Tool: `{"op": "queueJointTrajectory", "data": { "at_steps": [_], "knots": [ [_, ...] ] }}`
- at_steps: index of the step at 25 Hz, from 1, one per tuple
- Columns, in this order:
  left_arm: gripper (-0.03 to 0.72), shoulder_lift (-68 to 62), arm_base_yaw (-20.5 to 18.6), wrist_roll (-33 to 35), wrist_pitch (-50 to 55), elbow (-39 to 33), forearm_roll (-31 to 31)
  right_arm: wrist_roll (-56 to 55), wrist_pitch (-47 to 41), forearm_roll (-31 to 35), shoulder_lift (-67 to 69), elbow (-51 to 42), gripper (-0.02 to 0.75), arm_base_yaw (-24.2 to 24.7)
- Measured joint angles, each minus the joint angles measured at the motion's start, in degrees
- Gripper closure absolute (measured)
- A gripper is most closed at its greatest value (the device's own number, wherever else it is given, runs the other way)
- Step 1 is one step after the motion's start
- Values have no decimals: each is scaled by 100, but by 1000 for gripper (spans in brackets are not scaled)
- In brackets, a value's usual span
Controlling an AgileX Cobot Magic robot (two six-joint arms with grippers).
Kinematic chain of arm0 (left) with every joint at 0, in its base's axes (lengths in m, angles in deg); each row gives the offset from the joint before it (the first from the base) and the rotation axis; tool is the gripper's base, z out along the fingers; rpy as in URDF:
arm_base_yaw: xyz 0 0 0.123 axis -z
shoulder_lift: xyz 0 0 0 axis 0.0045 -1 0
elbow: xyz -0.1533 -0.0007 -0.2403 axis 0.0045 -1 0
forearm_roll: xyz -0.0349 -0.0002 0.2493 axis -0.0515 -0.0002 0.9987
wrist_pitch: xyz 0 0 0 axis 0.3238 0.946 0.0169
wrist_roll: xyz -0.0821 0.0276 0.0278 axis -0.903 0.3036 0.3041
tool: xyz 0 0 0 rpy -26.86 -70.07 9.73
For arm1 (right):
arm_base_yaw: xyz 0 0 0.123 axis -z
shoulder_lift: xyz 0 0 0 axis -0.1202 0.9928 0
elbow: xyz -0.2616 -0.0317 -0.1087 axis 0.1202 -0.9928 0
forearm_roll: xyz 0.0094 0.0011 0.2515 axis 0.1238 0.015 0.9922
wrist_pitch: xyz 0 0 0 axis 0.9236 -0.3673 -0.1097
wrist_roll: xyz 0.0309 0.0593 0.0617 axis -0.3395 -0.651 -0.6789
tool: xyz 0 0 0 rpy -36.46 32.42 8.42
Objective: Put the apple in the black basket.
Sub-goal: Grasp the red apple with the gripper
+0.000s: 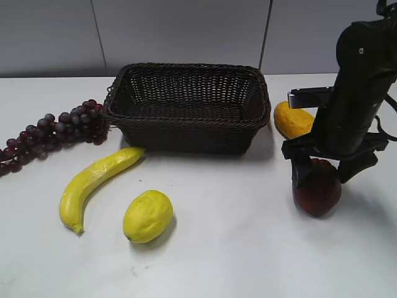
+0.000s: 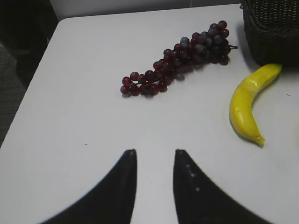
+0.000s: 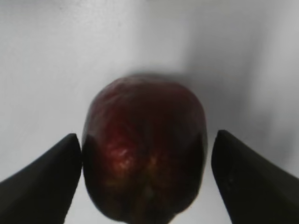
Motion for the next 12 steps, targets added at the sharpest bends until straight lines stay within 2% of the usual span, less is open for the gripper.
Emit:
{"op": "queueJointTrajectory", "data": {
  "at_steps": [4, 12],
  "knots": [
    [486, 0, 0, 0, 0, 0, 0, -6, 18, 0, 40, 8, 138, 0],
    [486, 0, 0, 0, 0, 0, 0, -277, -39, 0, 40, 8, 139, 0]
  ]
}}
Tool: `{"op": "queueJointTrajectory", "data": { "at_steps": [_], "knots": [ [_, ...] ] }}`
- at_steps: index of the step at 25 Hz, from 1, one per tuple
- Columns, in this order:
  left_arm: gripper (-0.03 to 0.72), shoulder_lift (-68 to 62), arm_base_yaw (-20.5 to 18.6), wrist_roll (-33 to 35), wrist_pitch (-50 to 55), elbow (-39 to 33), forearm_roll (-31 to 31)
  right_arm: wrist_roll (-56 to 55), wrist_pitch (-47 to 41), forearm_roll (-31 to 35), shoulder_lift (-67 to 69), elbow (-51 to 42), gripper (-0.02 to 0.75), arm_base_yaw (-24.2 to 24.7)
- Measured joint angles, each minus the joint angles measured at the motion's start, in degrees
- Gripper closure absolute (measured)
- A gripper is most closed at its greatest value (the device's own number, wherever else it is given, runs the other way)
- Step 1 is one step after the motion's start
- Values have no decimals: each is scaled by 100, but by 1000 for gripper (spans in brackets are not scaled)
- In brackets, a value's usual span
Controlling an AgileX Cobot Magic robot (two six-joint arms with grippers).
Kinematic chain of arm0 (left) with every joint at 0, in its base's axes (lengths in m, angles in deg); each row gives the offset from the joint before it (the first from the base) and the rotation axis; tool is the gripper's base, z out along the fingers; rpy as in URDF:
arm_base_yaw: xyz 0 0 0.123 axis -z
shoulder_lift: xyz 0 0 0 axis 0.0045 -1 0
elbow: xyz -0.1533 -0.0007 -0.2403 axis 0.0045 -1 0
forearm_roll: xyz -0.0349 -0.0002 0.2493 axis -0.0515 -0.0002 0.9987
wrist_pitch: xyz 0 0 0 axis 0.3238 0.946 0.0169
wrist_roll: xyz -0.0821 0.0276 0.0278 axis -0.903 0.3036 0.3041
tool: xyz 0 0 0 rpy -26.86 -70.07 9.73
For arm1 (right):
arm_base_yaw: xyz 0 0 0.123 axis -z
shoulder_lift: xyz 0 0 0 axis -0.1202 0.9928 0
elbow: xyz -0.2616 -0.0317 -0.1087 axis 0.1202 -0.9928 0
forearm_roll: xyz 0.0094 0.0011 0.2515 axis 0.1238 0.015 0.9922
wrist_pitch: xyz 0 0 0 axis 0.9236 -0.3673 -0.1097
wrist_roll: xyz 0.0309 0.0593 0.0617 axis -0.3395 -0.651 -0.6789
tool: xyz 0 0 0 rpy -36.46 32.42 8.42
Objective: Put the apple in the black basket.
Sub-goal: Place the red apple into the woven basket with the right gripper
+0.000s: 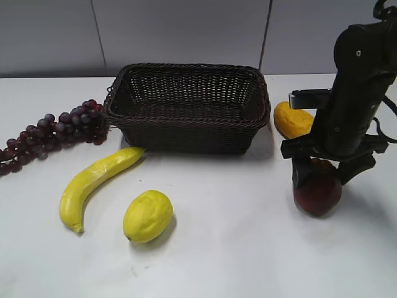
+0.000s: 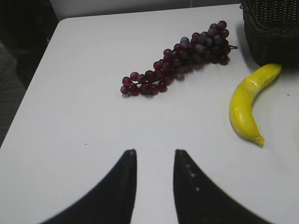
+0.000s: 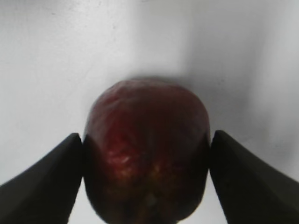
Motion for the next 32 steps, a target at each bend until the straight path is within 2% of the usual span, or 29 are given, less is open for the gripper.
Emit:
{"op": "queueJointTrajectory", "data": {
  "at_steps": [6, 12, 15, 24, 28, 32],
  "knots": [
    [486, 0, 0, 0, 0, 0, 0, 52, -432, -10, -106, 12, 139, 0],
    [486, 0, 0, 0, 0, 0, 0, 410, -1334, -79, -551, 553, 139, 0],
    [486, 0, 0, 0, 0, 0, 0, 792, -1875, -30, -582, 1188, 139, 0],
    [486, 0, 0, 0, 0, 0, 0, 1162, -1988, 238, -479, 3330, 139, 0],
    [486, 0, 0, 0, 0, 0, 0, 1307, -2009, 614, 29, 4594, 139, -30],
    [486, 0, 0, 0, 0, 0, 0, 1408, -2010, 687, 863, 5791, 139, -303]
  ]
}}
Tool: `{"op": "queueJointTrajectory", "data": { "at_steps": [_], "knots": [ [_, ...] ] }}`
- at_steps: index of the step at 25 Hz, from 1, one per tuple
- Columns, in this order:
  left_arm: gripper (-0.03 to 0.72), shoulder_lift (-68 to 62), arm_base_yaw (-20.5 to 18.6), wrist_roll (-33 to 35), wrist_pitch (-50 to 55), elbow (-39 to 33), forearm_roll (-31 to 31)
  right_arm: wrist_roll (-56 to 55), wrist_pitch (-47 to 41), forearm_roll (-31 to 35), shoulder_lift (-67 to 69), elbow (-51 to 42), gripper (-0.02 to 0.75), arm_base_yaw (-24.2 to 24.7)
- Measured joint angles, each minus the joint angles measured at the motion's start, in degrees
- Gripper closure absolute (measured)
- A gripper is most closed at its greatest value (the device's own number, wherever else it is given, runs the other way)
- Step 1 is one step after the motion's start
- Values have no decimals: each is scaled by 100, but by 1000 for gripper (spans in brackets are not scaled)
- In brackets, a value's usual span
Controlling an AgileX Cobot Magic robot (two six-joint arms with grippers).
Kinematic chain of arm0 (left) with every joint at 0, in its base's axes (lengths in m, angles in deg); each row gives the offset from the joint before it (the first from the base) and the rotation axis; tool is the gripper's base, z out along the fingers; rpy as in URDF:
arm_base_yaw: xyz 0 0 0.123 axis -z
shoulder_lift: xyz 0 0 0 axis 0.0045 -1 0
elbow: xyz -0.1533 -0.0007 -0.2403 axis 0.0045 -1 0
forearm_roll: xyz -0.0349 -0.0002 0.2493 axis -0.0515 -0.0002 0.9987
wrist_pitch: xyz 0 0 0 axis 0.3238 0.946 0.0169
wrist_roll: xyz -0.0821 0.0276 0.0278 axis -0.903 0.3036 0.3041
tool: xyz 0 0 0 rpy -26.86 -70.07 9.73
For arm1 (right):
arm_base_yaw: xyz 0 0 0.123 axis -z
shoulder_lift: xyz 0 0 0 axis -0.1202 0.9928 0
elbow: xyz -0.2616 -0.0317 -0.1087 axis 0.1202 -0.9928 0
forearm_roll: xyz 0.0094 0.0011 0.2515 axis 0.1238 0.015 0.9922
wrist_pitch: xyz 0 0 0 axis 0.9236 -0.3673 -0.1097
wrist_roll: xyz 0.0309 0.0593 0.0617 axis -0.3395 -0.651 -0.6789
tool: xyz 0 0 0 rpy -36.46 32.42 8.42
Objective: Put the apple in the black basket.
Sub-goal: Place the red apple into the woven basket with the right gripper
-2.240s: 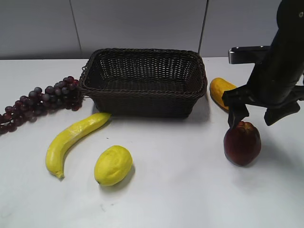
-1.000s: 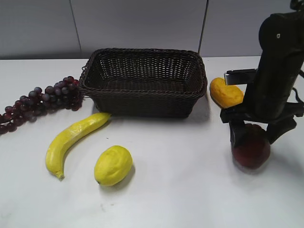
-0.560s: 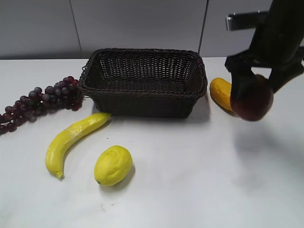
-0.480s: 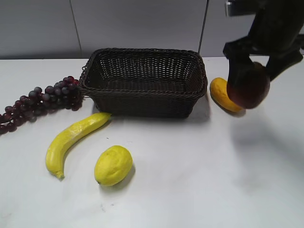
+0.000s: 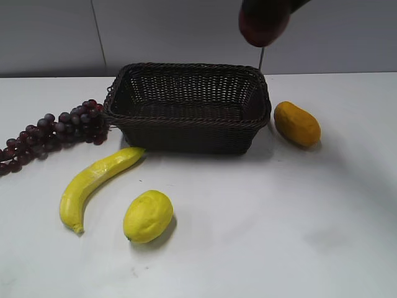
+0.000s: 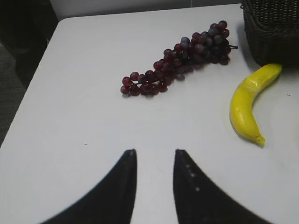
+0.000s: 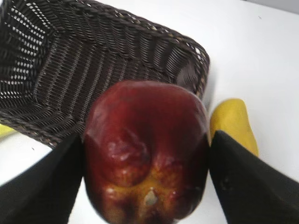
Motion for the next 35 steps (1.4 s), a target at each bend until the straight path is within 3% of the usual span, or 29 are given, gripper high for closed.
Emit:
{"op": "queueJointTrajectory", "data": {
  "at_steps": [10, 20, 31, 35],
  "knots": [
    [486, 0, 0, 0, 0, 0, 0, 153, -7, 5, 1967, 1460, 139, -553],
    [486, 0, 0, 0, 0, 0, 0, 179, -15, -222, 2947, 1548, 139, -545],
    [486, 0, 0, 0, 0, 0, 0, 241, 62, -32, 2989, 1566, 140, -545],
    [486, 0, 0, 0, 0, 0, 0, 241, 50, 43, 2989, 1566, 92, -545]
  ]
}}
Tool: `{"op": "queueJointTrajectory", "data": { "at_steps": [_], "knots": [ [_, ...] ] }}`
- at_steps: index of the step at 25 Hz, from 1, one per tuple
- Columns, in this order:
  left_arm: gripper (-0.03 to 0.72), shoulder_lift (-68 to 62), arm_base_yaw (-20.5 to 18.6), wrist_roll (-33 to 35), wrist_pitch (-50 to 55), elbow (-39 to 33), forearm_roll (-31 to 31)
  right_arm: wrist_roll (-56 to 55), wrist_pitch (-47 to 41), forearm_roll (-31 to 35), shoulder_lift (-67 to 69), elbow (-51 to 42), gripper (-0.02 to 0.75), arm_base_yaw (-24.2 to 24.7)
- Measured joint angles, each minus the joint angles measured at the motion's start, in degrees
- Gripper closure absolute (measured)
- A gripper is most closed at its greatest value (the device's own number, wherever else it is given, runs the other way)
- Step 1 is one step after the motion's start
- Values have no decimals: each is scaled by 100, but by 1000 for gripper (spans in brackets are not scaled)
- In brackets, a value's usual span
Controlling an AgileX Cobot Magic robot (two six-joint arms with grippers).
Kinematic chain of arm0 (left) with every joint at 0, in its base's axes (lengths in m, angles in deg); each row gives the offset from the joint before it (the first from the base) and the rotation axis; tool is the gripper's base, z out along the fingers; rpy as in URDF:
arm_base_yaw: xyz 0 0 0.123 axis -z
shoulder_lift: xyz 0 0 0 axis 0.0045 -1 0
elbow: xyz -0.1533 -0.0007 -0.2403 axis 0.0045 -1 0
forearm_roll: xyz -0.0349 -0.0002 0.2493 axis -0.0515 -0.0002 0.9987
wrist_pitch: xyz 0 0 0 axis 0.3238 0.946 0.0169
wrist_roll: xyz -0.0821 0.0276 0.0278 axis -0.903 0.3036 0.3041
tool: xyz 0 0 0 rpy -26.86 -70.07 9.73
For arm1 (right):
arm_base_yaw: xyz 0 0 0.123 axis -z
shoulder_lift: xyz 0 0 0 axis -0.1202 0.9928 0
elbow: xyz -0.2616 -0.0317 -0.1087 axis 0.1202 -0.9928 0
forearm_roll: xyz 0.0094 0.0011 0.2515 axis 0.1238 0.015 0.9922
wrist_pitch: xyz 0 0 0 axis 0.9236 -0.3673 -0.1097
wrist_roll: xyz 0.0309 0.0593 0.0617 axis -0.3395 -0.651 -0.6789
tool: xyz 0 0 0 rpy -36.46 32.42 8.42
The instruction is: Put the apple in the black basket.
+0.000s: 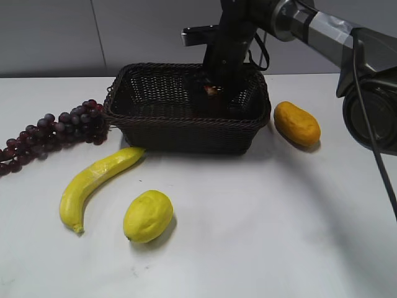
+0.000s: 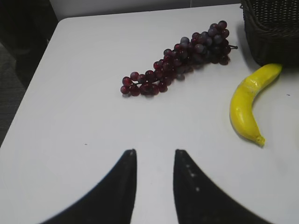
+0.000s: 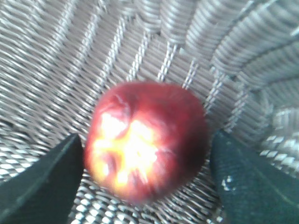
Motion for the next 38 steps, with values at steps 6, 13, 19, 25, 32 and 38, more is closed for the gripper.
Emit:
{"op": "queueJointTrajectory", "data": {
  "at_steps": [6, 13, 19, 25, 32, 38],
  "knots": [
    [486, 0, 0, 0, 0, 0, 0, 0, -31, 17, -91, 59, 109, 0],
    [486, 0, 0, 0, 0, 0, 0, 0, -41, 17, -794, 173, 120, 0],
    [486, 0, 0, 0, 0, 0, 0, -71, -43, 42, -1451, 35, 134, 139],
    [486, 0, 0, 0, 0, 0, 0, -84, -43, 36, -2390, -1050, 144, 824],
    [486, 0, 0, 0, 0, 0, 0, -84, -43, 4, -3464, -2267, 144, 1993],
    [486, 0, 0, 0, 0, 0, 0, -84, -43, -138, -4265, -3355, 144, 2514]
  ]
}}
